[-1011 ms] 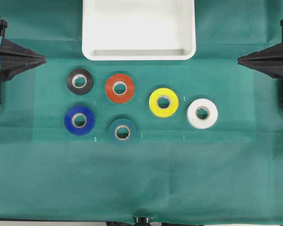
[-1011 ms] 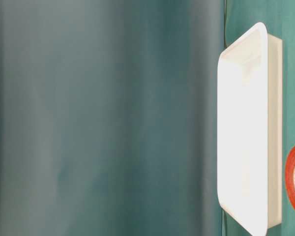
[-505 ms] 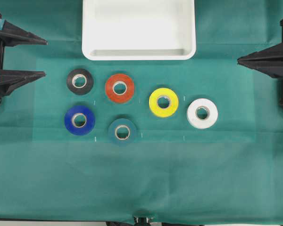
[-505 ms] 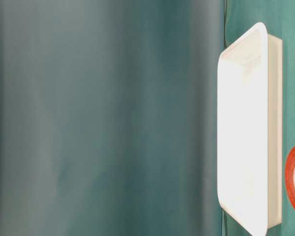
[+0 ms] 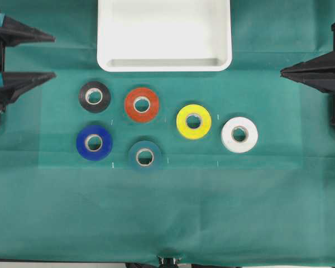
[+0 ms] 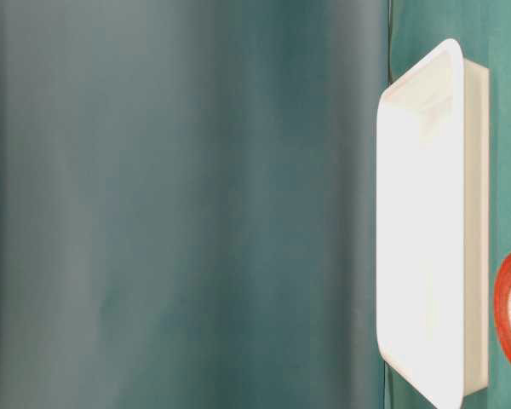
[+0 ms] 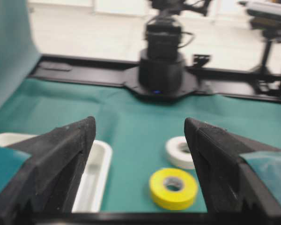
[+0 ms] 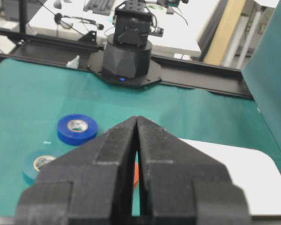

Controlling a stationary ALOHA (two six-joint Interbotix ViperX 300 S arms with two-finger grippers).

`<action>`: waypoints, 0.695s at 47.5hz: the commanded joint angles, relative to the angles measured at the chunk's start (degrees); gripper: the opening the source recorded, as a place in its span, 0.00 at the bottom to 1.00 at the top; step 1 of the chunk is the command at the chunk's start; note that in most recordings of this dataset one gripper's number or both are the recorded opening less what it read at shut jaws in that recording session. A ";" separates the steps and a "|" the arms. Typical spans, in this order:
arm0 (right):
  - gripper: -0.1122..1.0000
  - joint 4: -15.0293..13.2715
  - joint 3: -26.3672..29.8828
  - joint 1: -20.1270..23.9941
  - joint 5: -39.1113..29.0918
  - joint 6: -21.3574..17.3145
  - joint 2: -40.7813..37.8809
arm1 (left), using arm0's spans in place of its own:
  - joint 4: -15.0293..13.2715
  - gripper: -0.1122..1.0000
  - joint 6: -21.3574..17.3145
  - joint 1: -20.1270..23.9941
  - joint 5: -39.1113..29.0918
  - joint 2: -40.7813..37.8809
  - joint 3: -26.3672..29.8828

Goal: Pick up the tape from a random location and place it into the white case.

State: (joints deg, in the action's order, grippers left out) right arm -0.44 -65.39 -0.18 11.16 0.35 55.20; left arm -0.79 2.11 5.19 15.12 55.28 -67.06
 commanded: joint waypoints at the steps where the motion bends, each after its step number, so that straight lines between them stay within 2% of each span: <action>1: 0.10 -0.09 1.49 0.00 0.18 0.09 -0.35 | -0.18 0.82 0.09 2.29 -0.53 0.09 1.41; 13: 0.10 -0.44 1.58 0.00 0.09 0.09 -0.35 | -0.18 0.81 0.00 7.56 -4.04 1.32 1.67; 33: 0.10 -0.53 1.58 0.00 0.09 0.09 -0.35 | -0.18 0.81 0.09 8.09 -4.57 1.58 1.67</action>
State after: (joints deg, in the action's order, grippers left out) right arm -0.88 -65.39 -0.18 11.07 0.35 55.11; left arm -0.79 2.20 13.10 10.28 57.22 -66.97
